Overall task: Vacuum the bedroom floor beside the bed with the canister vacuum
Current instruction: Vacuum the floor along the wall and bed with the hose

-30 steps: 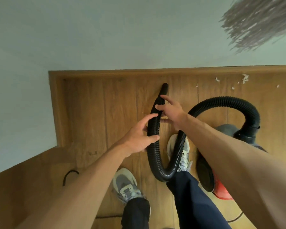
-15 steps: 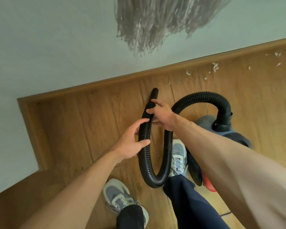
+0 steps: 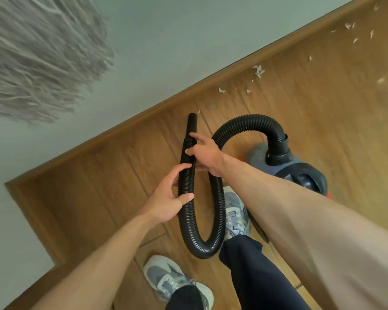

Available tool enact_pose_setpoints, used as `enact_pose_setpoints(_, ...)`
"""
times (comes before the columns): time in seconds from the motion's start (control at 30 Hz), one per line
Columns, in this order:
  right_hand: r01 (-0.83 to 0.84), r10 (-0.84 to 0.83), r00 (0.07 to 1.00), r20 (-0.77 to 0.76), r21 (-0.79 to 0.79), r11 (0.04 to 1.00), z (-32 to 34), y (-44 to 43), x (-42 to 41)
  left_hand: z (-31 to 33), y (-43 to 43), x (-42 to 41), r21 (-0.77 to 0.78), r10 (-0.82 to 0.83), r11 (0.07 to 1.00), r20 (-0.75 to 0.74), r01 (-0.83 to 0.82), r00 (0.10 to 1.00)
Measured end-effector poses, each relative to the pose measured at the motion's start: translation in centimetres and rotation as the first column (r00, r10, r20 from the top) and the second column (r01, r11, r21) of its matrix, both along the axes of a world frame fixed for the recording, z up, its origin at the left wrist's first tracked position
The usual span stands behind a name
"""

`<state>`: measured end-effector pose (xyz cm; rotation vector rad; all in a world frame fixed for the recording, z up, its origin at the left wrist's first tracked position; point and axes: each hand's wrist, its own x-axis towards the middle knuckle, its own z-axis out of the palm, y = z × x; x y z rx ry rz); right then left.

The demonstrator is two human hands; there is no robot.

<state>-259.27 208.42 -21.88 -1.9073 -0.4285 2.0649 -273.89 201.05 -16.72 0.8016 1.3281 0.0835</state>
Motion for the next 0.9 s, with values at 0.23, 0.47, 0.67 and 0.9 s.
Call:
enact_pose_setpoints(0.23,0.089,-0.089,0.996,0.007,-0.007,0.996,0.3,1.5,1.8,0.1,2.5,1.5,-0.001,-0.054,0.999,0.008,0.054,0.999)
enact_pose_setpoints(0.47,0.125,-0.126,0.990,0.070,0.014,0.992,0.2,3.5,5.4,-0.6,5.1,5.1,0.017,-0.106,0.994,0.035,0.105,0.994)
enact_pose_setpoints(0.67,0.140,-0.142,0.985,0.099,0.030,0.990,0.1,4.4,8.3,-1.0,6.3,7.8,0.024,-0.133,0.991,0.048,0.132,0.990)
enact_pose_setpoints(0.9,0.215,-0.217,0.973,0.078,0.034,0.976,0.1,5.9,11.7,-0.7,8.8,11.1,0.031,-0.207,0.978,0.038,0.206,0.978)
